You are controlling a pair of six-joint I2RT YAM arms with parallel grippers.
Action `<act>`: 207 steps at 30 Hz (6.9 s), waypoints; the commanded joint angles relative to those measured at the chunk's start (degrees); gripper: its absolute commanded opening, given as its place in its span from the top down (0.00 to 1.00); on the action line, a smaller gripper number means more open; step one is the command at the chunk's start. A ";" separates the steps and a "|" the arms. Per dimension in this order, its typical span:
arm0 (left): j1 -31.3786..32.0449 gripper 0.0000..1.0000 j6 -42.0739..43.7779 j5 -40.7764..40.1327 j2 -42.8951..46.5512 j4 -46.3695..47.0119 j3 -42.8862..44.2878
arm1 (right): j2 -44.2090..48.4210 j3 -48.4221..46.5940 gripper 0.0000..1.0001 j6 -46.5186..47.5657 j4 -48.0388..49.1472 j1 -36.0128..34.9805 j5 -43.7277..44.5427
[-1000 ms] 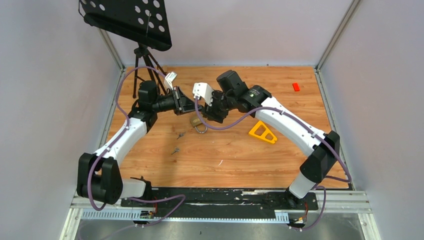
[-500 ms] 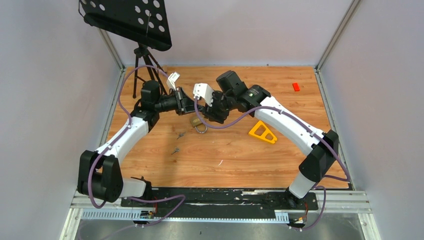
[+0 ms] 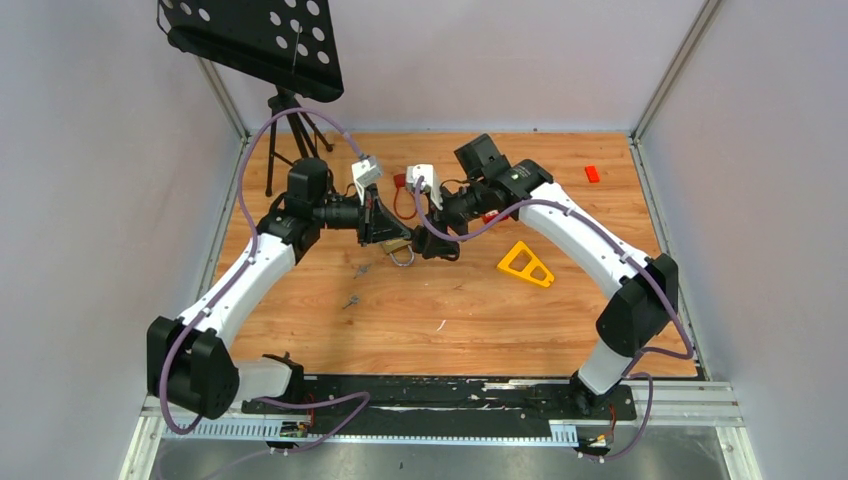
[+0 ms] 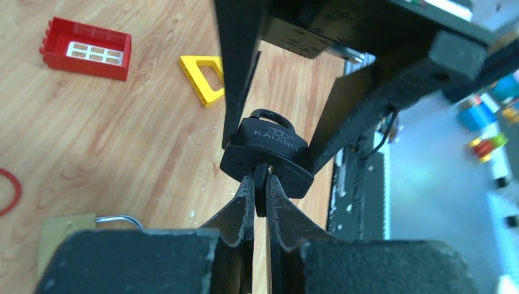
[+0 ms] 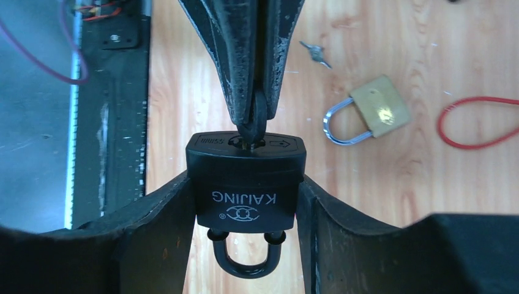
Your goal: Unlock with the key
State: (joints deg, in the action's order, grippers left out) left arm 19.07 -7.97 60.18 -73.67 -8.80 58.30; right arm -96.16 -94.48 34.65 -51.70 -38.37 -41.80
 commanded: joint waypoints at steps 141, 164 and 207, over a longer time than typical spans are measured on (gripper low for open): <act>-1.32 1.00 -25.75 6.49 -16.87 4.09 5.73 | 9.71 18.24 0.44 8.80 24.68 3.11 22.90; -0.88 1.00 -5.67 4.00 -18.61 -15.65 10.63 | 5.15 9.88 0.48 7.73 18.44 5.11 21.42; 8.20 0.65 -28.97 -5.91 -61.07 1.28 41.45 | 23.76 36.02 0.37 0.99 27.40 18.16 15.77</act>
State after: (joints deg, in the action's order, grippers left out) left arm 27.24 -39.27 52.75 -135.35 -6.44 95.46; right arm -72.75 -58.87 36.07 -26.79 -20.38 -23.92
